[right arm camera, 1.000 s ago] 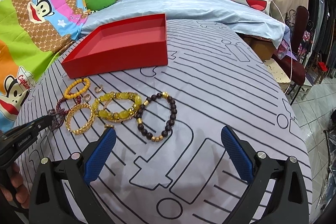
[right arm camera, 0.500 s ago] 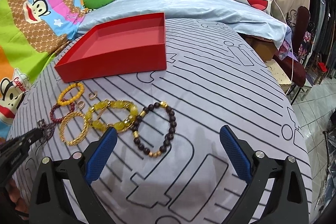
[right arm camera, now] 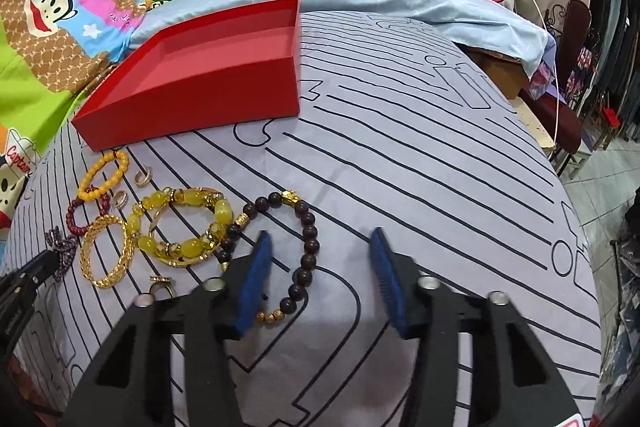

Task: Organize jewelry
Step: 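Grasp the dark brown bead bracelet with the right tool while the left tool holds the garnet bracelet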

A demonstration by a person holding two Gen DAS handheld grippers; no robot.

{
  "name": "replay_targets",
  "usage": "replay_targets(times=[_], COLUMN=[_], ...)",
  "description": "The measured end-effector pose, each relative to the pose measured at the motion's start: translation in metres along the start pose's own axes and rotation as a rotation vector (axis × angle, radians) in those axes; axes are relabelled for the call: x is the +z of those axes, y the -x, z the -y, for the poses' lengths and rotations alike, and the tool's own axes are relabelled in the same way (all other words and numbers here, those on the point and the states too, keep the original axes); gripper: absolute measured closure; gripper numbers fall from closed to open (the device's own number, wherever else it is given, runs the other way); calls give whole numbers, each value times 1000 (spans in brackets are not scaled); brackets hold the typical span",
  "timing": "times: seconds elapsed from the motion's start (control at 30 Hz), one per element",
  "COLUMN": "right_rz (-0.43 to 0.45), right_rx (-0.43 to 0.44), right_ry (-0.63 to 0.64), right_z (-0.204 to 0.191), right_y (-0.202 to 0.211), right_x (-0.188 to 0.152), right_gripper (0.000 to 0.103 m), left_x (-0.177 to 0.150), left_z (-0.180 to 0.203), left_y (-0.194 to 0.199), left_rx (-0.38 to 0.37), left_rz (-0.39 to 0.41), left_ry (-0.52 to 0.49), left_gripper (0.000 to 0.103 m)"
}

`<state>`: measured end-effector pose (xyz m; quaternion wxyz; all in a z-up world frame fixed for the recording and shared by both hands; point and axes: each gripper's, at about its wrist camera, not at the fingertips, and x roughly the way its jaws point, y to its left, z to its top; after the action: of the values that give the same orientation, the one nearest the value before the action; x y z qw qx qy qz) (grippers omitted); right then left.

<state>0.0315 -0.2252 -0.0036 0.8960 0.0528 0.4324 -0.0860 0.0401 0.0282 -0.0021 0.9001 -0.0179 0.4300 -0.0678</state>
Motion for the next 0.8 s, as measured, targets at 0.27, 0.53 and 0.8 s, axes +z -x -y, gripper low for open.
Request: replay_targets(times=[0.27,0.53,0.8], right_rz=[-4,58,79], right_rx=[33,82,107], right_ry=[-6,0,-4], right_z=[6,8,9], right_y=[13,54,65], right_x=[-4,11,19], right_gripper=[95,95,95], left_x=[2,24,23], left_z=[1,5,4], left_y=[10,44,39], left_rx=[-23,-96,-65], left_rz=[-12,24,4], left_ry=[2,1,-15], left_gripper=[97,103,58])
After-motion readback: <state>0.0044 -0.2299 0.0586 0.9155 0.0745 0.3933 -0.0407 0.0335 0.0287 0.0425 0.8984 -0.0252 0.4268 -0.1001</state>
